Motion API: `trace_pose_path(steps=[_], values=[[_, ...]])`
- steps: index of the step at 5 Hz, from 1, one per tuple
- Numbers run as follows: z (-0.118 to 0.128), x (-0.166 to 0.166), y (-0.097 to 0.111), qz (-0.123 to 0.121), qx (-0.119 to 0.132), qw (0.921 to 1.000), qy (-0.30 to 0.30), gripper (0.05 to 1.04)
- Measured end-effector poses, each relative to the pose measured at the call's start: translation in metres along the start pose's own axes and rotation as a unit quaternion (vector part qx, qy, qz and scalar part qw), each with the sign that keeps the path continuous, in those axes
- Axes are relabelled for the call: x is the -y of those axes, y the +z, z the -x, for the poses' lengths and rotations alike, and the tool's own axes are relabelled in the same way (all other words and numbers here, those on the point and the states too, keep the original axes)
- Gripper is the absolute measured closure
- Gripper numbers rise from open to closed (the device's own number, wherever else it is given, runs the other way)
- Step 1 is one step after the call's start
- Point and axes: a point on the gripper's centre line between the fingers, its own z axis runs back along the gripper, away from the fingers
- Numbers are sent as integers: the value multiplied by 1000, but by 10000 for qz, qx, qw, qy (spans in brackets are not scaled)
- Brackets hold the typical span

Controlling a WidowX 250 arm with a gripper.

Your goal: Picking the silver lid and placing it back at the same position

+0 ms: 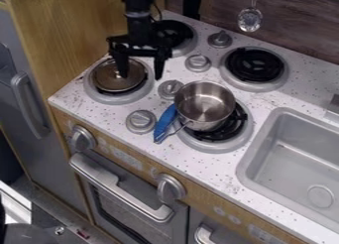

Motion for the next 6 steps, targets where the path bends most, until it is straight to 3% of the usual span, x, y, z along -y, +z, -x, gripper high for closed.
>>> trace_pose_path(steps=[1,2,4,5,6], values=[[-21,-35,-8,201,199,9990,339,84],[-40,-45,-14,173,348,9984,402,84],[-58,-37,-38,178,536,9977,367,84],[-63,-28,-43,15,562,9981,256,132],[-66,-24,-44,3,624,9977,259,408]])
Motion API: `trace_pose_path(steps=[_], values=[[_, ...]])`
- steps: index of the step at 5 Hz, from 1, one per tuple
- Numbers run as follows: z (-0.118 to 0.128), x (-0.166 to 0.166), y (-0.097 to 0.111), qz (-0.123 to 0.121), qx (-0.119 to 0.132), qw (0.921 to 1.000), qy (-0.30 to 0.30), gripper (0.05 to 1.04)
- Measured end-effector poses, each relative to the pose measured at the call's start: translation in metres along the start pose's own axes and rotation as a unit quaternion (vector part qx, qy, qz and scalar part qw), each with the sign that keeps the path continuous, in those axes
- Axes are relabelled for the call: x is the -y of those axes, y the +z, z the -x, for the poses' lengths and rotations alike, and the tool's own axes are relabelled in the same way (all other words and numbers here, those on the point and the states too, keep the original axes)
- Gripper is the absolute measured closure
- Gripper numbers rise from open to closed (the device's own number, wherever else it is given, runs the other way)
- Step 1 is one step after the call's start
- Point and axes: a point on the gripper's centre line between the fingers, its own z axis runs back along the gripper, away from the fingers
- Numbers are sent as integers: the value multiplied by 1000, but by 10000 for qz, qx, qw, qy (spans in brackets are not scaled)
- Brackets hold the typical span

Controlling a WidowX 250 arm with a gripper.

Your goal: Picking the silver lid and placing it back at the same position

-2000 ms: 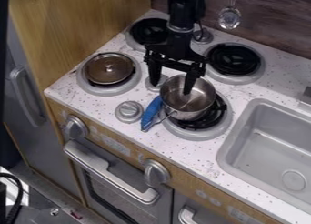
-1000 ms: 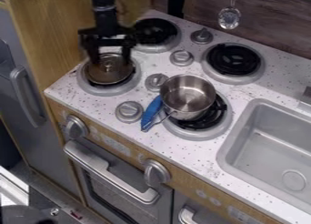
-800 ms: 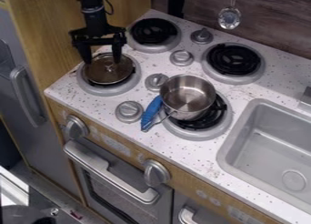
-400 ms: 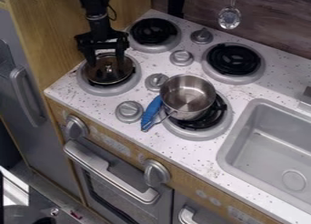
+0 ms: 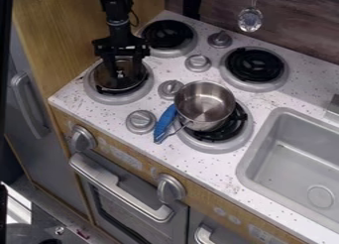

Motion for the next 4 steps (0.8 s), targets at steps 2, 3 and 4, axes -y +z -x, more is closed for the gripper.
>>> trace_pose_path(steps=[2,3,4], values=[[8,-4,-3,-239,-108,9995,-158,810],[15,1,0,-232,-115,9993,-278,812],[5,37,6,19,170,9968,-783,812]])
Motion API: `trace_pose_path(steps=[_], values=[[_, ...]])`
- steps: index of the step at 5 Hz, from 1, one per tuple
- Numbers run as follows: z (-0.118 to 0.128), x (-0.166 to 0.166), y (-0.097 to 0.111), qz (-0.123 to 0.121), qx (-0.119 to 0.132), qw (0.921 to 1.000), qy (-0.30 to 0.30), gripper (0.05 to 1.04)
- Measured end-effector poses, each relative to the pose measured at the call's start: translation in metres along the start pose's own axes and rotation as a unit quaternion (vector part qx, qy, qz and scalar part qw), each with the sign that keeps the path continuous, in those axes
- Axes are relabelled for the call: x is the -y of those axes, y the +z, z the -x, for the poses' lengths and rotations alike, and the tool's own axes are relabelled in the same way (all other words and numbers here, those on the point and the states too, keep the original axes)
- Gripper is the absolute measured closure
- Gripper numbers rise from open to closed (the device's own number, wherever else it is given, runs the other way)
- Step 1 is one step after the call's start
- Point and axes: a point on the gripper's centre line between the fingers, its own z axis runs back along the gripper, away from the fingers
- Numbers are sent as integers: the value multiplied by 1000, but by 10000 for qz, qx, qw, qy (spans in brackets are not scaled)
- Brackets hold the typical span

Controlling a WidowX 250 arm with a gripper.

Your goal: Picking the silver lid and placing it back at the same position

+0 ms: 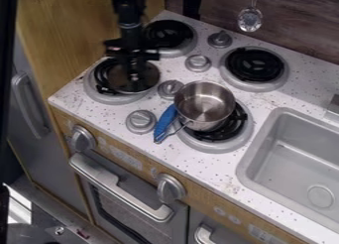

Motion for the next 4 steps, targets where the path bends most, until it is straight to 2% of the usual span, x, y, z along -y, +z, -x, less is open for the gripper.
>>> trace_pose_path(steps=[1,2,3,4], values=[[-28,27,7,115,513,9979,-380,813],[-48,38,5,181,833,9954,-443,813],[-67,40,10,193,1229,9914,-412,813],[-80,35,5,340,1445,9887,-194,813]])
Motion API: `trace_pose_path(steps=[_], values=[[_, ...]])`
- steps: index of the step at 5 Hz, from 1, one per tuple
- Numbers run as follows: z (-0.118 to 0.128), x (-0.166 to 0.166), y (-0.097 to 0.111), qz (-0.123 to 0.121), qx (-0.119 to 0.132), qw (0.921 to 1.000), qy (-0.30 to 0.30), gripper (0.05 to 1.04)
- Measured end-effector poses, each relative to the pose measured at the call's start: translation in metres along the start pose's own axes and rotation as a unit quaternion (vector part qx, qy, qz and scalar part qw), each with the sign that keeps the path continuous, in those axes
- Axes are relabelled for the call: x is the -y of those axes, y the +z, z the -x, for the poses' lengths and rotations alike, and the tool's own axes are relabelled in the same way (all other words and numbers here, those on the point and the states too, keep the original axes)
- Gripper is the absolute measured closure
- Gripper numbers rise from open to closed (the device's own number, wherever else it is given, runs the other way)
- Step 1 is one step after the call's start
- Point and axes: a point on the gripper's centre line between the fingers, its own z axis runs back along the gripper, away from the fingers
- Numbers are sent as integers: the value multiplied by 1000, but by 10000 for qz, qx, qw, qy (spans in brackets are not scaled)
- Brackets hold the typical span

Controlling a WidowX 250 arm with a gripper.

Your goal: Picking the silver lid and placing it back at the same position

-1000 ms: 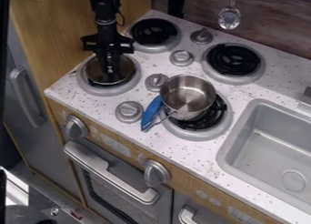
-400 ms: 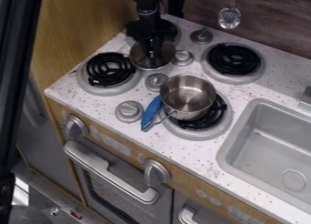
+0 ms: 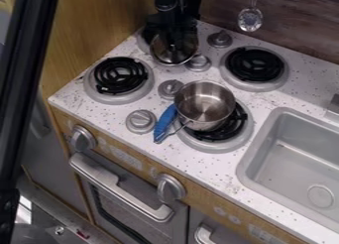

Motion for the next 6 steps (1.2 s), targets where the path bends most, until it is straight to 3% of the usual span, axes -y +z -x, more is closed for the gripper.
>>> trace_pose_path(steps=[3,4,5,6], values=[[-43,-38,-18,-188,497,9981,315,813],[-41,-41,-21,-127,517,9977,421,753],[-23,-36,-19,104,535,9969,564,454],[-2,-32,-9,136,482,9969,601,168]])
